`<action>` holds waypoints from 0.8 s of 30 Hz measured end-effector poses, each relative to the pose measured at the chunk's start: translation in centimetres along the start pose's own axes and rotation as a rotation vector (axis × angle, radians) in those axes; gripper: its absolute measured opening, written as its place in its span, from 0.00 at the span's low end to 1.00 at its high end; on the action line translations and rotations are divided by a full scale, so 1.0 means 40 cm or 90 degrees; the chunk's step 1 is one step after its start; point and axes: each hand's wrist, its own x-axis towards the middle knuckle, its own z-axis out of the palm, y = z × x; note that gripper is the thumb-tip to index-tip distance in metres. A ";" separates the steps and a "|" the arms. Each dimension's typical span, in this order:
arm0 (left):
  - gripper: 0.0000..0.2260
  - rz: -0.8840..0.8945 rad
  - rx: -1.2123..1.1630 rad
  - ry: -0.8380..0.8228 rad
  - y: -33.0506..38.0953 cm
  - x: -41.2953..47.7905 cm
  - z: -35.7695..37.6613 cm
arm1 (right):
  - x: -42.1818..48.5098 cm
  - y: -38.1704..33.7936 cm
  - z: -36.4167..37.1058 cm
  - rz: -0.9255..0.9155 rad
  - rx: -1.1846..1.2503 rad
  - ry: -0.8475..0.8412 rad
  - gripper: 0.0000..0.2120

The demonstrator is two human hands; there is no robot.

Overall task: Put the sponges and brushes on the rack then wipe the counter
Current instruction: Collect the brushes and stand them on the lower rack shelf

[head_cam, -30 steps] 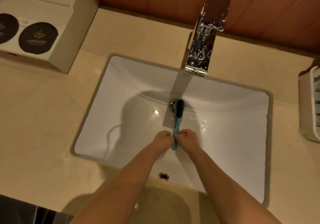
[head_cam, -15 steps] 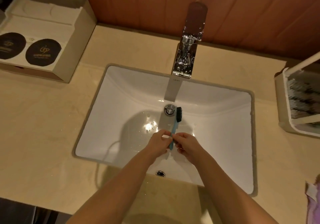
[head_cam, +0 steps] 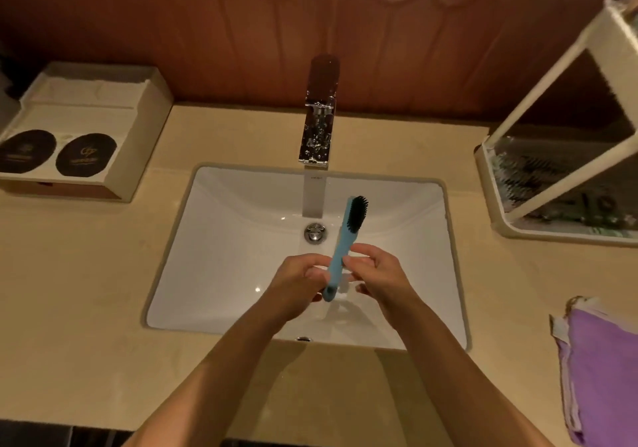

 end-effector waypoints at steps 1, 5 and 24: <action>0.12 0.018 0.030 0.000 0.010 -0.006 0.007 | -0.011 -0.009 -0.004 -0.011 0.004 0.014 0.15; 0.12 0.121 0.147 0.020 0.057 -0.025 0.041 | -0.050 -0.027 -0.028 -0.074 0.022 0.078 0.18; 0.14 0.297 0.312 -0.119 0.218 -0.027 0.288 | -0.129 0.015 -0.291 -0.123 0.199 0.223 0.15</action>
